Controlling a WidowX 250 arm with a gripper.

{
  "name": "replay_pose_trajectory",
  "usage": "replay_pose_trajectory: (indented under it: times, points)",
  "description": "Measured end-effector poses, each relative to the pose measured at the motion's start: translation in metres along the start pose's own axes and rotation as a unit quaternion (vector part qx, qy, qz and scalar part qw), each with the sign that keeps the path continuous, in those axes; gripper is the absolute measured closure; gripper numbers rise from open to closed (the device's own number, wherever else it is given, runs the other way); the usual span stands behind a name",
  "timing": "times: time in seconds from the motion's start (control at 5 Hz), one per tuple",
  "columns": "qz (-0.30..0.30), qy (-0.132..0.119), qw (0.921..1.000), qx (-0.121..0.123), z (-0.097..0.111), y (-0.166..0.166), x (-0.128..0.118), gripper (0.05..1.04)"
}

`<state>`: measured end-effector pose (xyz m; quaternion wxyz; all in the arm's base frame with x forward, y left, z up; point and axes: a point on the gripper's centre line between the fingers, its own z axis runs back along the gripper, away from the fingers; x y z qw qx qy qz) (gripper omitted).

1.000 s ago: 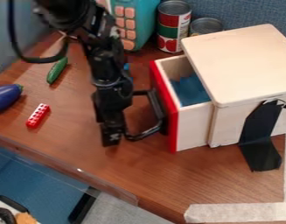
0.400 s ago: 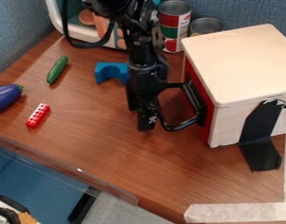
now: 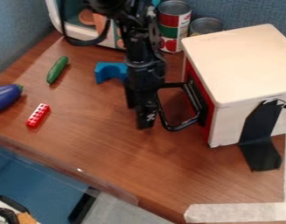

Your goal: Close the drawer

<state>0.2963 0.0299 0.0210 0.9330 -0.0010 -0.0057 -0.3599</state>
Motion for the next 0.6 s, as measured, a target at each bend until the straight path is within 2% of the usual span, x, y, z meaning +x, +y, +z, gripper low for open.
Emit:
replay_pose_trajectory:
  times: [0.2,0.6]
  points:
    - [0.027,0.005,0.9996,0.006,0.03,0.011,-0.052,0.082]
    - [0.063,0.026,0.9976,0.013,0.08,-0.002,-0.118,0.082]
